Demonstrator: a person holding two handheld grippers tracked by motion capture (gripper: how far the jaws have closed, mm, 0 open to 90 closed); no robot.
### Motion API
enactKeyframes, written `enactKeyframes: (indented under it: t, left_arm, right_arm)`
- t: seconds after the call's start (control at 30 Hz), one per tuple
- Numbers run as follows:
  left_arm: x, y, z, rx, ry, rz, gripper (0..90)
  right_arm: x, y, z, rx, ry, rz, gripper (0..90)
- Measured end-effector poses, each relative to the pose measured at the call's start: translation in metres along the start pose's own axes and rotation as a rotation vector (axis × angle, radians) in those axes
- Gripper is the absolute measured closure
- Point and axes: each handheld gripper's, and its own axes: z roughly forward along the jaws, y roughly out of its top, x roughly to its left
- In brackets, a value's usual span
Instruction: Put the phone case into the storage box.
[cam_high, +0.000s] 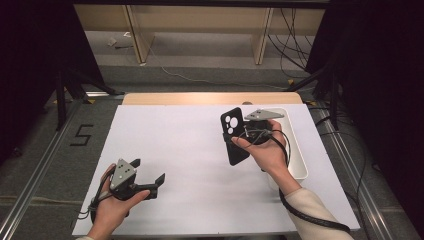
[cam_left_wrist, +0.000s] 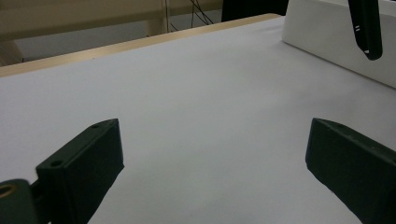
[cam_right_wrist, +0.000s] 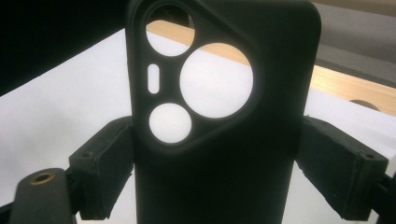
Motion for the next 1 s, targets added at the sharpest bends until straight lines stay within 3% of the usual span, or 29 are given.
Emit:
enactKeyframes:
  t: [1.0]
  left_arm:
    - [-0.001,0.001,0.000,-0.003,-0.001,-0.003,3.8]
  right_arm:
    - [-0.031,0.005,-0.022,-0.080,-0.045,0.090,15.8]
